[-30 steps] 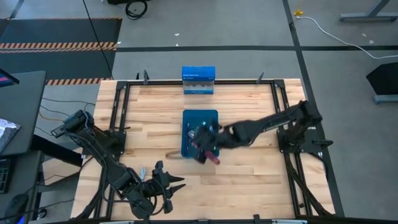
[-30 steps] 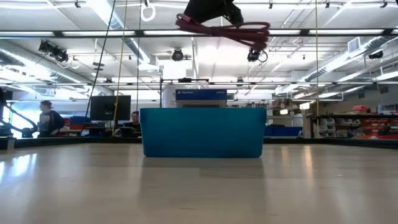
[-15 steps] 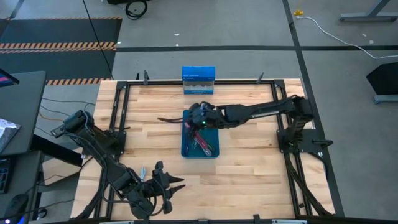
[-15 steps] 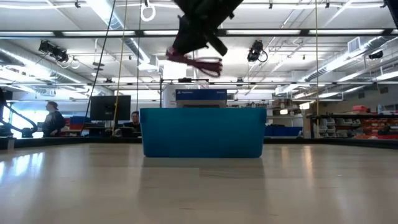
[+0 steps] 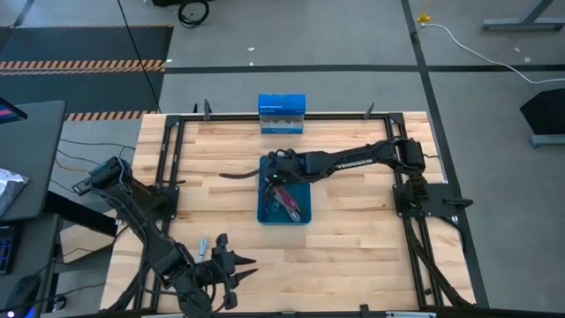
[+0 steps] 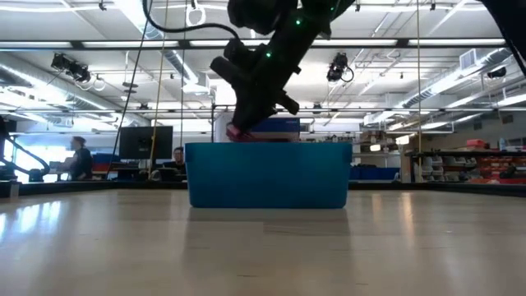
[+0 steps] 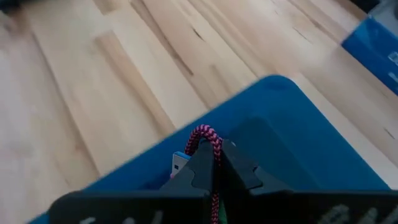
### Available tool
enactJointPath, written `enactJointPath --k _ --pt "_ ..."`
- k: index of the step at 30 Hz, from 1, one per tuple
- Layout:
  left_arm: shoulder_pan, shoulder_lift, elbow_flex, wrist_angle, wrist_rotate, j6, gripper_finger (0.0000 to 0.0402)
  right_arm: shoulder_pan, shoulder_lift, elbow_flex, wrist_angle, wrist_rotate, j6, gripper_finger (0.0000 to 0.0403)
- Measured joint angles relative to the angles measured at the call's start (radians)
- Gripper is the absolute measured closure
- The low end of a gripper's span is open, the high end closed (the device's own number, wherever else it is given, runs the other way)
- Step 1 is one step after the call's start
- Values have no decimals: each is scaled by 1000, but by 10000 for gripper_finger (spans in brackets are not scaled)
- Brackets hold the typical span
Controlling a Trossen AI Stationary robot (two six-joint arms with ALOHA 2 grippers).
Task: Pick and place USB-C Cables
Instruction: Put the pink charger cable into the blue bin, then put the light blue charger cable into the blue bin
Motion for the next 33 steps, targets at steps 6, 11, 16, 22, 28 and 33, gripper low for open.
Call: enactJointPath --k 6,11,16,22,28,33 --pt "2 0 0 -17 -4 0 299 -29 -2 -9 -52 0 30 385" --pt "2 0 0 -33 -4 0 299 -49 -2 -9 -134 0 92 383" --pt "2 0 0 -32 -5 0 299 -53 -2 -9 -157 0 98 367" --pt "2 0 0 -27 -8 -5 299 -45 -2 -9 -161 0 114 329" --pt "2 0 0 -30 -8 -23 299 -28 -2 -9 -198 2 90 286" --pt "2 0 0 -33 -8 -23 299 -15 -20 -9 -207 -51 18 261"
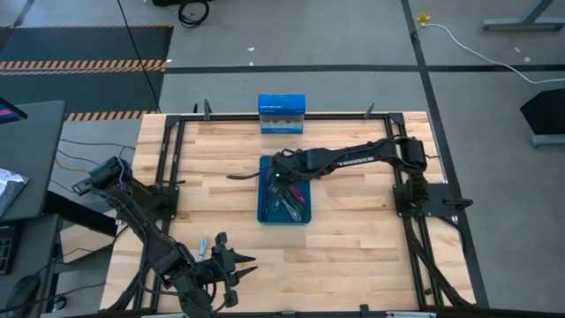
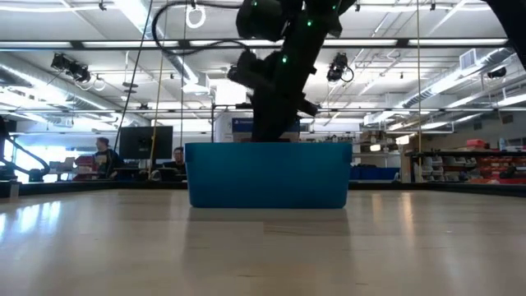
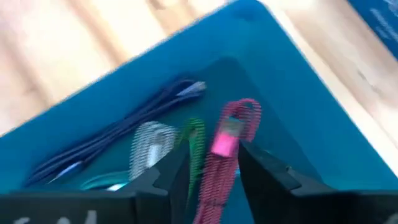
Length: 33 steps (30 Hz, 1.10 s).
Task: Pick and place USB-C Cables
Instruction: Put the light blue charger cable into the blue bin
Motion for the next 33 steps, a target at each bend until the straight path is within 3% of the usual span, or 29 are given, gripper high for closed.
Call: enactJointPath --k 4,10,17,24,33 --pt "0 0 0 -1 0 -1 299 21 -50 0 -17 -87 -55 258" --pt "0 0 0 -8 -38 -8 299 76 -150 0 -157 -77 -45 260" --pt "0 0 0 -7 -64 -16 299 225 -212 0 -259 -68 9 261" --pt "1 0 0 -6 -82 -42 299 402 -214 0 -262 23 83 261" --pt "1 0 0 -5 -105 -82 299 592 -214 0 -231 279 174 261"
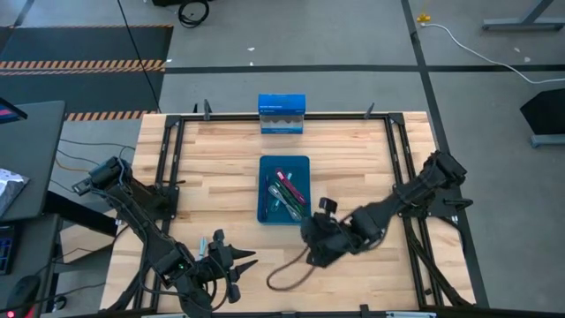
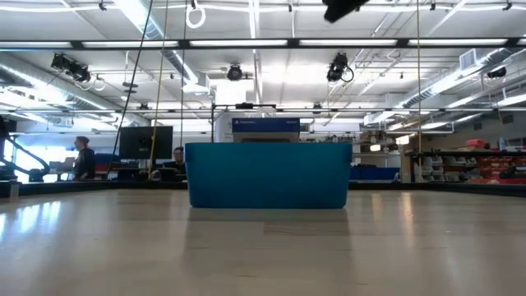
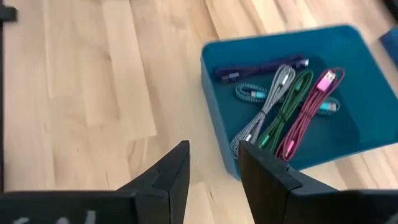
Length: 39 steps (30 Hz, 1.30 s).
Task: Pick and place USB-C Cables
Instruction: Put the light blue charger cable into the blue bin
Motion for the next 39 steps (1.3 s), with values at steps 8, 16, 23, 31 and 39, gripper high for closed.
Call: enactJointPath --k 8,16,23,31,39 --pt "0 0 0 2 -3 -31 299 51 0 -48 100 61 19 261" --pt "0 0 0 7 -3 -31 299 30 2 -236 167 76 53 261" --pt "0 0 0 7 4 -61 299 -11 2 -327 208 79 -24 261" --pt "5 0 0 -36 87 -262 299 -67 2 -272 226 91 -245 262" --pt "66 -3 0 -511 519 -825 299 -68 2 -262 248 65 -331 261"
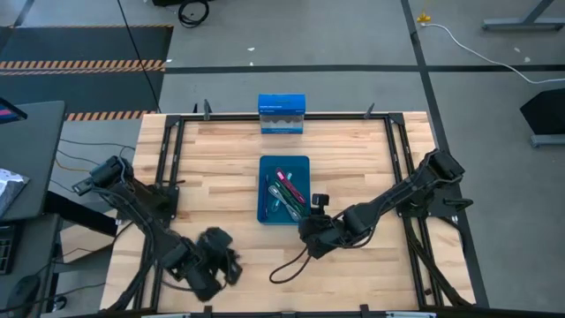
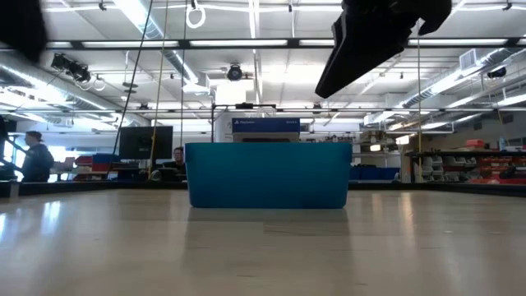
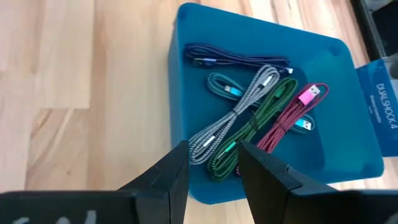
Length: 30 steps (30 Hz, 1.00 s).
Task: Pick and place USB-C Cables
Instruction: Put the light blue charger cable into the blue bin
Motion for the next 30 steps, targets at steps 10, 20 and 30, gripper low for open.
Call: enactJointPath --k 10,20,30 --pt "41 5 0 -373 365 -246 299 16 0 0 -1 -13 -19 261" --pt "44 79 0 -378 503 -300 299 18 -1 0 3 -14 8 263" --pt "42 141 -1 -454 520 -310 299 44 -1 0 8 -17 27 263"
